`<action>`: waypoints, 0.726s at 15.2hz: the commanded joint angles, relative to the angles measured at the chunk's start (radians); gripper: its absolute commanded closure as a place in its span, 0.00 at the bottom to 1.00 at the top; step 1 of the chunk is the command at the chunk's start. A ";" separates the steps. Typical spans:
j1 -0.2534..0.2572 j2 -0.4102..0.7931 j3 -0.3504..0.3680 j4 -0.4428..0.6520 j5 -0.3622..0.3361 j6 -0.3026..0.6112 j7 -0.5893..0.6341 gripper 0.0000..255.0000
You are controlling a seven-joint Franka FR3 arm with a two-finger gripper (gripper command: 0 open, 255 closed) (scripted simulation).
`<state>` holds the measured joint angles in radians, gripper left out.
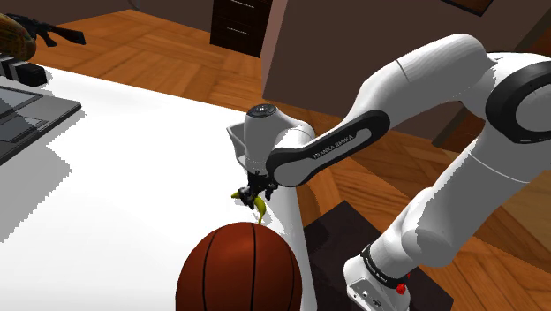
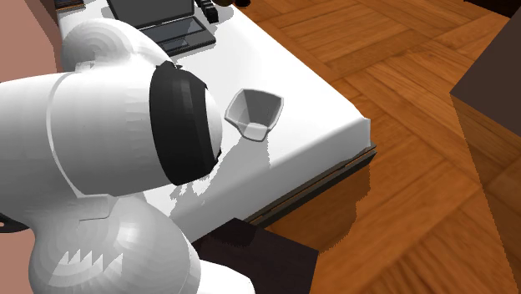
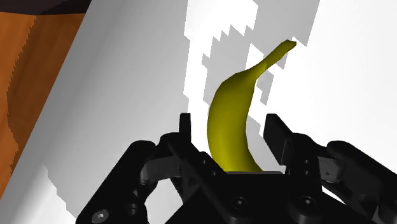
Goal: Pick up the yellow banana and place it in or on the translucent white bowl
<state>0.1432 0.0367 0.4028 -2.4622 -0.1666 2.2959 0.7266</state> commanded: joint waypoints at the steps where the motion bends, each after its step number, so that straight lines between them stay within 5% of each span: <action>1: 0.000 0.000 0.000 0.000 0.000 0.000 0.000 1.00; 11: 0.000 -0.025 0.002 0.005 0.017 -0.026 -0.014 1.00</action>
<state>0.1437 0.0216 0.4042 -2.4594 -0.1560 2.2799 0.7186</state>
